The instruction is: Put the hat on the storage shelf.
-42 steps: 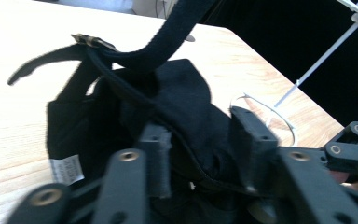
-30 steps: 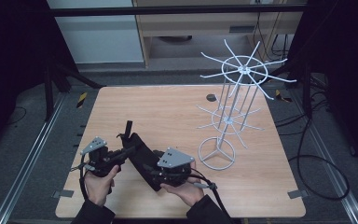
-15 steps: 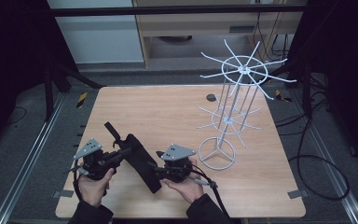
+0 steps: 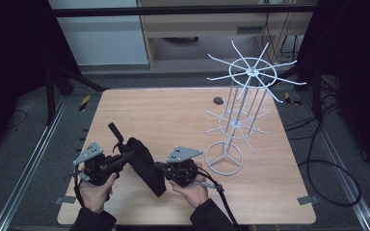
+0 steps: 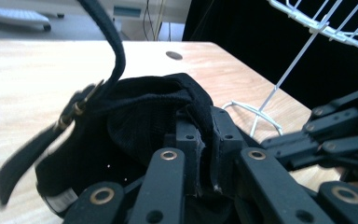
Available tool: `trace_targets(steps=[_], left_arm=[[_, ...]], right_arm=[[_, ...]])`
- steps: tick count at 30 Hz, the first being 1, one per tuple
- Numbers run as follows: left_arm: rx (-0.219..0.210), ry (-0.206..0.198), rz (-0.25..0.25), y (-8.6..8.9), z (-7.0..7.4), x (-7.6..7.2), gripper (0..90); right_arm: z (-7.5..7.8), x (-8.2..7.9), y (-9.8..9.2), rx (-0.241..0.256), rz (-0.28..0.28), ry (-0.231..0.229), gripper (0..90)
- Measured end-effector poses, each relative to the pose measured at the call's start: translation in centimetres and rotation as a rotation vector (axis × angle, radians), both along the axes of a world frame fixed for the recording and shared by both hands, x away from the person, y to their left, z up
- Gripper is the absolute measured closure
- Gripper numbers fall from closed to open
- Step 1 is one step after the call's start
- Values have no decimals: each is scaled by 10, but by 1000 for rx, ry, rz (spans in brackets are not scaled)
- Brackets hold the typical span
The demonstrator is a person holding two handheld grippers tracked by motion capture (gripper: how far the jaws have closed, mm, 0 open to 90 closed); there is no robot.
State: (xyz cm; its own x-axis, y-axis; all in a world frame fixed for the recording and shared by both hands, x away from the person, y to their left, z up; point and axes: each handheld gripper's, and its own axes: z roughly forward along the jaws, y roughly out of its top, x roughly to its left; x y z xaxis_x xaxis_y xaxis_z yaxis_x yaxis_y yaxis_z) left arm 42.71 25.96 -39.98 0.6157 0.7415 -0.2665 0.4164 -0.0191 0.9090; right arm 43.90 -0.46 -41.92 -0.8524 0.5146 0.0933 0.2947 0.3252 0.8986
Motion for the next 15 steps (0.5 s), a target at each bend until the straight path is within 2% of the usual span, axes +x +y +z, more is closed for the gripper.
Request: trace_targets(steps=[2, 3, 5, 6, 7, 8, 9, 10, 11, 12, 13, 15], left_arm=[[8, -29, 5, 1, 4, -2, 825], [8, -29, 5, 1, 4, -2, 823], [19, -33, 14, 2, 4, -2, 819], [44, -19, 24, 4, 1, -2, 812], [44, -19, 24, 4, 1, -2, 809], [57, -6, 28, 5, -2, -3, 807], [72, 8, 30, 7, -6, -3, 803], [93, 36, 37, 13, -15, -6, 798], [93, 36, 37, 13, -15, -6, 790], [114, 63, 49, 21, -23, -8, 781], [114, 63, 49, 21, -23, -8, 775], [146, 96, 80, 33, -32, -13, 758]], right_arm=[[10, -3, 2, -39, -12, -67, 894], [10, -3, 2, -39, -12, -67, 894], [17, -6, 6, -92, -16, -128, 894], [18, -10, 13, -155, -14, -181, 893], [18, -10, 13, -155, -14, -181, 893], [13, -12, 18, -185, -7, -193, 892], [9, -12, 21, -192, 0, -195, 892], [6, -13, 24, -192, 10, -184, 890], [6, -13, 24, -192, 10, -184, 890], [-3, -14, 31, -178, 34, -158, 884], [-3, -14, 31, -178, 34, -158, 884], [-10, -17, 42, -155, 51, -147, 873]])
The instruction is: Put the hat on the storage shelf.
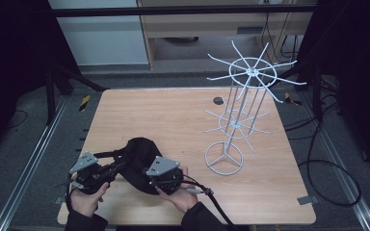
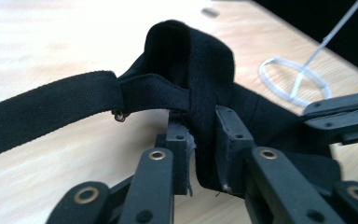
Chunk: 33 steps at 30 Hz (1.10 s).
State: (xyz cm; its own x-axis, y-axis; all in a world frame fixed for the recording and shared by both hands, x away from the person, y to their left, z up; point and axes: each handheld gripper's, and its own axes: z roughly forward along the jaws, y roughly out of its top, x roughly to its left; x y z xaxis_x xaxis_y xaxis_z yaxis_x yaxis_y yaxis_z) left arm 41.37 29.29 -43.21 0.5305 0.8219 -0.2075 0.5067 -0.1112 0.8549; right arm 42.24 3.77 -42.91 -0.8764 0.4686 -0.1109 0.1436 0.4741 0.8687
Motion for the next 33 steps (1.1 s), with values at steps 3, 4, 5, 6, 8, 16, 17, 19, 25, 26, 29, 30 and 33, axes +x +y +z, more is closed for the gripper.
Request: trace_targets(steps=[3, 4, 5, 6, 8, 16, 17, 19, 25, 26, 29, 30, 33], left_arm=[[36, 37, 34, 11, -10, -1, 726], [36, 37, 34, 11, -10, -1, 724], [64, 63, 55, 17, -17, 0, 720], [64, 63, 55, 17, -17, 0, 713], [102, 95, 78, 21, -24, 2, 702], [147, 135, 130, 28, -35, 5, 584], [149, 125, 148, 30, -33, 4, 565], [142, 120, 151, 32, -31, 3, 559], [127, 62, 157, 34, -20, -4, 492], [121, 33, 142, 32, -14, -5, 485], [132, 15, 124, 28, -9, -5, 473], [152, -4, 107, 22, -4, -3, 469], [175, -18, 86, 13, 1, -1, 461]], right_arm=[[-8, -3, 17, -2, 13, 12, 861], [-8, -3, 17, -2, 13, 12, 861], [-13, -3, 27, -13, 15, 12, 858], [-13, -3, 27, -13, 15, 12, 858], [-19, -4, 38, -18, 10, 23, 858], [-31, -5, 52, -6, -8, 52, 749], [-28, -4, 49, 14, -9, 57, 726], [-25, -4, 45, 37, -12, 65, 703], [-2, 1, 13, 127, -56, 63, 677], [5, 2, 0, 128, -79, 48, 671], [10, 3, -15, 125, -103, 40, 663], [12, 2, -29, 118, -128, 25, 650], [13, 1, -44, 109, -150, 21, 637]])
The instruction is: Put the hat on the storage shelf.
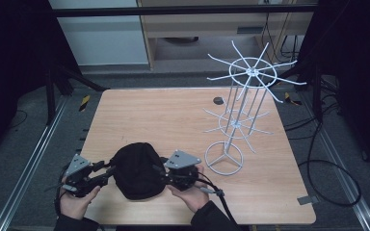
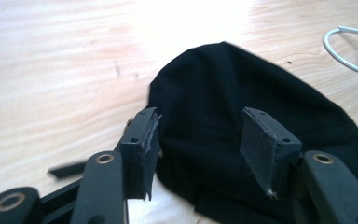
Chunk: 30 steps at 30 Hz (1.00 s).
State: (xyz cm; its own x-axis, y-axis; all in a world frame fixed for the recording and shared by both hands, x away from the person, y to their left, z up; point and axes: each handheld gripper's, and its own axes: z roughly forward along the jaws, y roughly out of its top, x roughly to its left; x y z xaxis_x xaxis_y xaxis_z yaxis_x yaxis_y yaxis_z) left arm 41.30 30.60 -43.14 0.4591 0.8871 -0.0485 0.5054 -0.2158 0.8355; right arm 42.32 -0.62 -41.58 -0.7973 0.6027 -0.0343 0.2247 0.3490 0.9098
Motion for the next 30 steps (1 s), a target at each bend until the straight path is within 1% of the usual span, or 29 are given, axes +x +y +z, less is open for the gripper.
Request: trace_targets(steps=[1, 2, 3, 4, 5, 7, 8, 9, 10, 11, 12, 13, 15, 17, 20, 22, 24, 25, 26, 27, 30], left_arm=[[17, 1, -15, -4, 2, 1, 460], [25, -2, -25, -9, 3, 2, 457], [40, 1, -38, -14, 4, 3, 457], [60, 1, -56, -24, 4, 5, 456], [60, 1, -56, -24, 4, 5, 456], [75, 11, -69, -33, 2, 9, 456], [79, 21, -74, -41, 0, 14, 455], [79, 21, -74, -41, 0, 14, 455], [104, 34, -81, -49, -3, 19, 455], [104, 34, -81, -49, -3, 19, 453], [132, 50, -85, -56, -7, 23, 453], [132, 50, -85, -56, -7, 23, 453], [151, 67, -89, -60, -11, 26, 453], [172, 86, -85, -62, -16, 28, 454], [196, 116, -84, -62, -22, 31, 458], [207, 140, -88, -62, -25, 33, 465], [216, 153, -89, -62, -27, 35, 478], [223, 159, -87, -62, -28, 36, 478], [228, 168, -86, -62, -30, 37, 481], [243, 184, -88, -62, -33, 40, 484], [247, 202, -94, -63, -36, 43, 484]], right_arm=[[0, -1, -8, -1, -13, 0, 632], [-1, -3, -23, -3, -39, 6, 621], [-1, -3, -23, -3, -39, 6, 621], [-3, -5, -39, -2, -64, 7, 616], [-3, -5, -39, -2, -64, 7, 616], [-6, -8, -56, 1, -95, 10, 608], [-9, -11, -69, 5, -116, 14, 600], [-9, -11, -69, 5, -116, 14, 600], [-13, -14, -82, 8, -139, 20, 592], [-13, -14, -82, 8, -139, 20, 592], [-17, -17, -95, 14, -159, 22, 585], [-17, -17, -95, 14, -159, 22, 585], [-21, -21, -107, 21, -179, 28, 582], [-24, -26, -119, 16, -194, 38, 579], [-27, -31, -136, 21, -217, 36, 572], [-30, -35, -149, 15, -244, 36, 569], [-35, -39, -165, 12, -278, 40, 567], [-35, -39, -165, 12, -278, 40, 567], [-36, -40, -170, 12, -290, 46, 566], [-38, -41, -180, 5, -319, 53, 565], [-39, -40, -188, 11, -338, 57, 561]])
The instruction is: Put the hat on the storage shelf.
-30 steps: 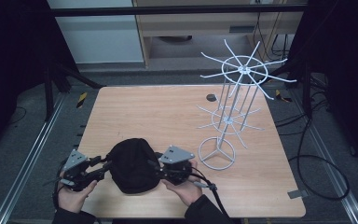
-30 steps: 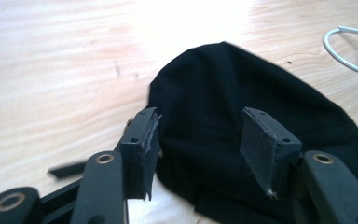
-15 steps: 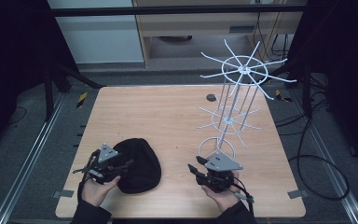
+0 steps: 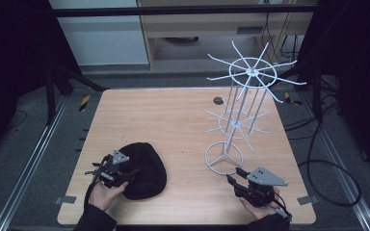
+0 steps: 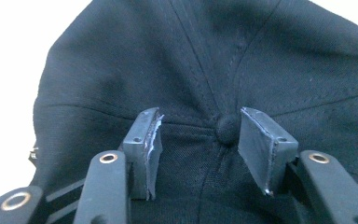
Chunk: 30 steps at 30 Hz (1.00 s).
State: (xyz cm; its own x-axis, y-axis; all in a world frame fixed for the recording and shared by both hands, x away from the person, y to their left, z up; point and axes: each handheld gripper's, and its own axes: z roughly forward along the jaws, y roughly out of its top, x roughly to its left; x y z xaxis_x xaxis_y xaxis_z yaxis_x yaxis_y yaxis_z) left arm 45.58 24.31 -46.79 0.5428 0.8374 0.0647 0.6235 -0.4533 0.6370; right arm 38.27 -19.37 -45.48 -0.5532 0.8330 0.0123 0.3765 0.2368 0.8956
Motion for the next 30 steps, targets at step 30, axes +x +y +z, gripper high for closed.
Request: trace_targets(steps=[30], left_arm=[[18, 119, -37, -13, -10, 15, 766]], right_arm=[[-7, 12, -36, -12, -113, 24, 576]])
